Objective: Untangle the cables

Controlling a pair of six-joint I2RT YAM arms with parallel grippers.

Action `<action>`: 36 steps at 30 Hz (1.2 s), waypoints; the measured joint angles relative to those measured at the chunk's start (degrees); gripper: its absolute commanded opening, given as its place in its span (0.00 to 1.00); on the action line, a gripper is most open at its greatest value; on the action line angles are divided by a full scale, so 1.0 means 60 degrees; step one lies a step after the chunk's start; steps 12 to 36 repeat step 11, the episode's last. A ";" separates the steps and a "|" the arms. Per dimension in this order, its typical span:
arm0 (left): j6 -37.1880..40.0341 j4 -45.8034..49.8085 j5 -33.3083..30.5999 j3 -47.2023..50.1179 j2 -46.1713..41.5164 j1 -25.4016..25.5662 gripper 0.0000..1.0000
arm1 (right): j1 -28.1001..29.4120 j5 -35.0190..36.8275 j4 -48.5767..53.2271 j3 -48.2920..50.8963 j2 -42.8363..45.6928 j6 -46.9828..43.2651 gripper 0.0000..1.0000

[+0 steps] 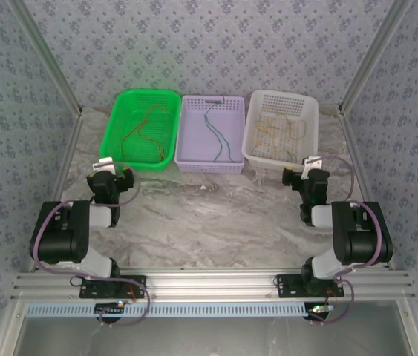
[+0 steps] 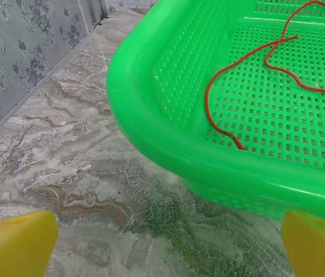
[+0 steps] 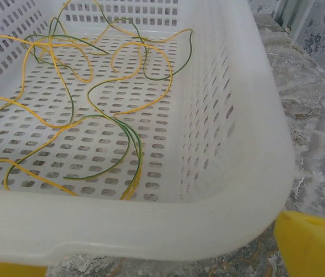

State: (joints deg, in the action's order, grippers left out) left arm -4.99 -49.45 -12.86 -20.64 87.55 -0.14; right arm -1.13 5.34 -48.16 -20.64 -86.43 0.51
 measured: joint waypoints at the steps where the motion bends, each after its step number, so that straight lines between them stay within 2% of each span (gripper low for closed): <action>1: 0.0004 -0.0004 0.0004 0.0000 0.0000 0.0000 0.99 | 0.0000 0.0007 0.0000 0.0000 0.0000 0.0000 0.99; 36: 0.0004 0.0000 0.0004 0.0000 0.0000 0.0000 0.99 | 0.0029 0.0262 0.0000 -0.0004 0.0000 -0.0022 0.99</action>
